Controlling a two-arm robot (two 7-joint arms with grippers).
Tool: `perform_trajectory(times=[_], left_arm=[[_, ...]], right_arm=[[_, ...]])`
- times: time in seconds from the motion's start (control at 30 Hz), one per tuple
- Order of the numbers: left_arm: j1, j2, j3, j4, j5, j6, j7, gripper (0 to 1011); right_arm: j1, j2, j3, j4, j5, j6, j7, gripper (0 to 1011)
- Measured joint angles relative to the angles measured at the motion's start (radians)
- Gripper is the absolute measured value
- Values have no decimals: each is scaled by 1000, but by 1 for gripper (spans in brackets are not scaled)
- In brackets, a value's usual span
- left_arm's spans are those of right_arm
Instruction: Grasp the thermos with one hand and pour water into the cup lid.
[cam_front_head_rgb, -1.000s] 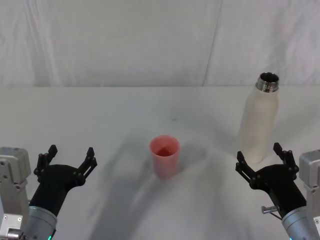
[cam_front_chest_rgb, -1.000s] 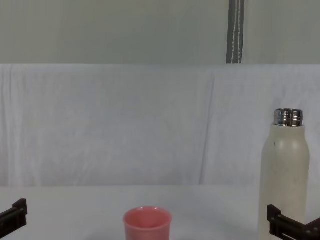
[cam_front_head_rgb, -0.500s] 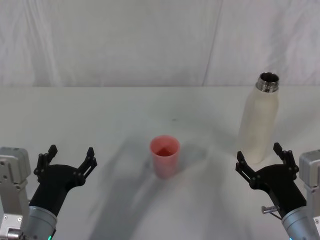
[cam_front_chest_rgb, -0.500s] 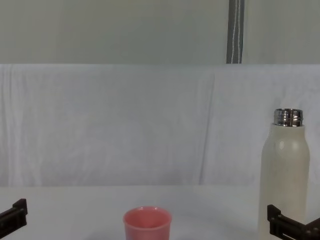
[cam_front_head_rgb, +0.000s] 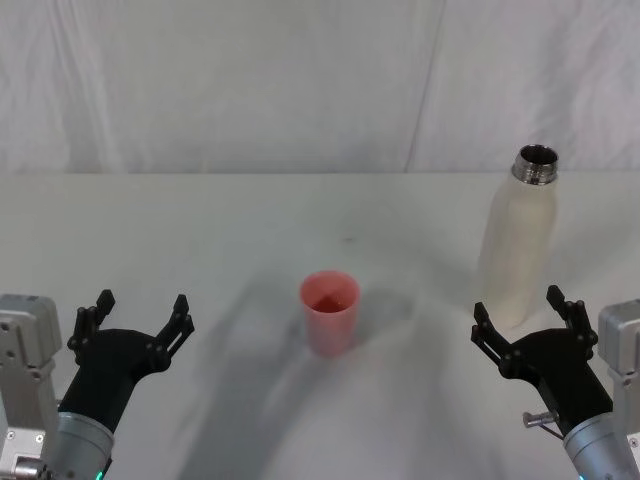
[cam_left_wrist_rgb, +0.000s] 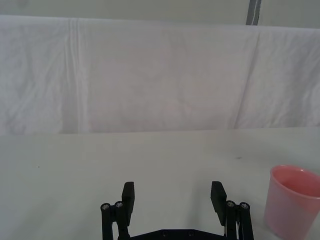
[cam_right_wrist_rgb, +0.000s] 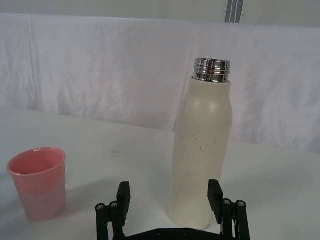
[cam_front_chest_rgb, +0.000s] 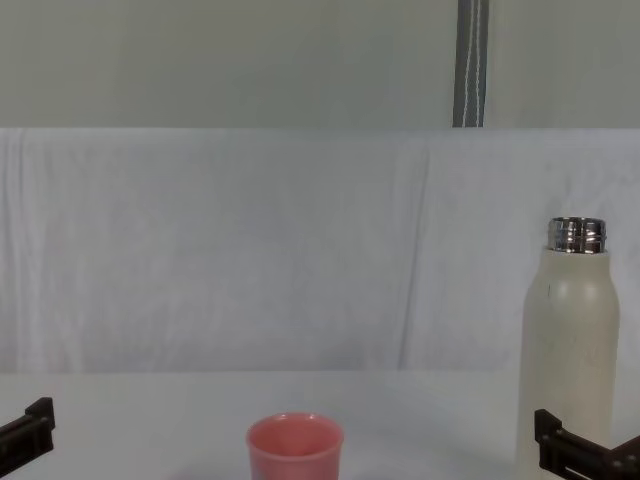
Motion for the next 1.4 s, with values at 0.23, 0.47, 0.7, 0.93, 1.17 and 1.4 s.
perform_trajectory(times=[0.23, 0.47, 0.7, 0.93, 1.17, 1.4], left_arm=[[0, 0, 0, 0, 0, 0, 0, 1001], [0, 0, 0, 0, 0, 0, 0, 1001], [0, 0, 0, 0, 0, 0, 0, 1001], [0, 0, 0, 0, 0, 0, 0, 1001], [0, 0, 0, 0, 0, 0, 0, 1001], [0, 0, 0, 0, 0, 0, 0, 1001]], right_arm=[[0, 0, 0, 0, 0, 0, 0, 1001], [0, 0, 0, 0, 0, 0, 0, 1001], [19, -23, 27, 29, 7, 2, 23, 1001], [47, -45, 44, 71, 16, 1, 54, 1001], [86, -70, 60, 122, 16, -4, 80, 1001], [117, -96, 83, 167, 9, -18, 96, 1001]])
